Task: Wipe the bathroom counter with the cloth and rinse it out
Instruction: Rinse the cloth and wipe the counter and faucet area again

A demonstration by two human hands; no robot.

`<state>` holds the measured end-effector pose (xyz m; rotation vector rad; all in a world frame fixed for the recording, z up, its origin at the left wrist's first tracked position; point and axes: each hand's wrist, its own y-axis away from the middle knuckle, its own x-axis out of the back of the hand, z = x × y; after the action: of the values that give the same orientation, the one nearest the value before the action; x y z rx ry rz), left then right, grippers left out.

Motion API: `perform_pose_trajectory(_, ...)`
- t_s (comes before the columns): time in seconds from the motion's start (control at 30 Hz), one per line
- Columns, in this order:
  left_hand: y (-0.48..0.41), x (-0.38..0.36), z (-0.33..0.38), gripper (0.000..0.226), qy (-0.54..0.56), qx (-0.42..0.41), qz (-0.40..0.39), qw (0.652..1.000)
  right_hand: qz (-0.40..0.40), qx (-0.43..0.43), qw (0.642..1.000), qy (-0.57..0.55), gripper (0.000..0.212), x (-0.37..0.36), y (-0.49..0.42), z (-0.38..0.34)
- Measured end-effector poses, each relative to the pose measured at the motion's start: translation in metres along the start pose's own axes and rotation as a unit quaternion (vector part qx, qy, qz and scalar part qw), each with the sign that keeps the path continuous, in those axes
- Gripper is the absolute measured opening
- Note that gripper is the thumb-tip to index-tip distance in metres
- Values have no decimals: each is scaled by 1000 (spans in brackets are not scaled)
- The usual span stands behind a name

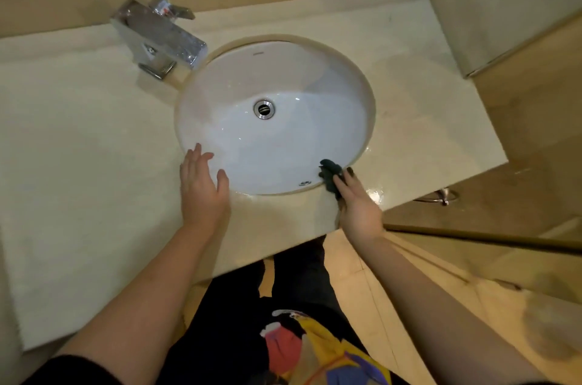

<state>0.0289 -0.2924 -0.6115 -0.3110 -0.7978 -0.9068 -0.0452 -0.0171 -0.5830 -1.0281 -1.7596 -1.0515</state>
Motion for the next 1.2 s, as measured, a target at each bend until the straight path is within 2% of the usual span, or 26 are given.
perform_pose_trajectory(0.1,24,7,3,35,-22,-58,-34,998,-51,78,995,16,67,-30,30,-42)
perform_pose_trajectory(0.2,47,7,7,38,-46,-77,-53,995,-95,141,982,77,84,-41,36,-60)
perform_pose_trajectory(0.27,61,6,8,39,-72,-90,-68,991,-89,184,974,101,82,-32,30,-50)
perform_pose_trajectory(0.33,70,5,10,41,-90,-105,-84,987,-63,198,971,116,70,-15,17,-22)
perform_pose_trajectory(0.4,76,4,14,41,-97,-100,-95,986,-48,138,982,118,60,3,-3,18)
perform_pose_trajectory(0.5,82,1,23,40,-99,-88,-95,987,-38,20,995,90,64,33,-33,78)
perform_pose_trajectory(0.63,93,-6,35,39,-110,-62,-94,987,-50,-77,994,64,75,67,-61,132)
perform_pose_trajectory(0.73,104,-14,48,39,-110,-51,-108,987,-31,-121,991,57,70,81,-61,153)
perform_pose_trajectory(0.9,113,-32,88,36,-68,-23,-152,986,8,-49,999,19,51,73,-49,137)
perform_pose_trajectory(1.07,100,-36,138,39,-3,-17,-168,986,-33,77,996,-43,42,70,-41,73)
perform_pose_trajectory(1.2,82,-23,162,66,0,-77,-180,981,-6,191,976,-103,38,95,-38,24)
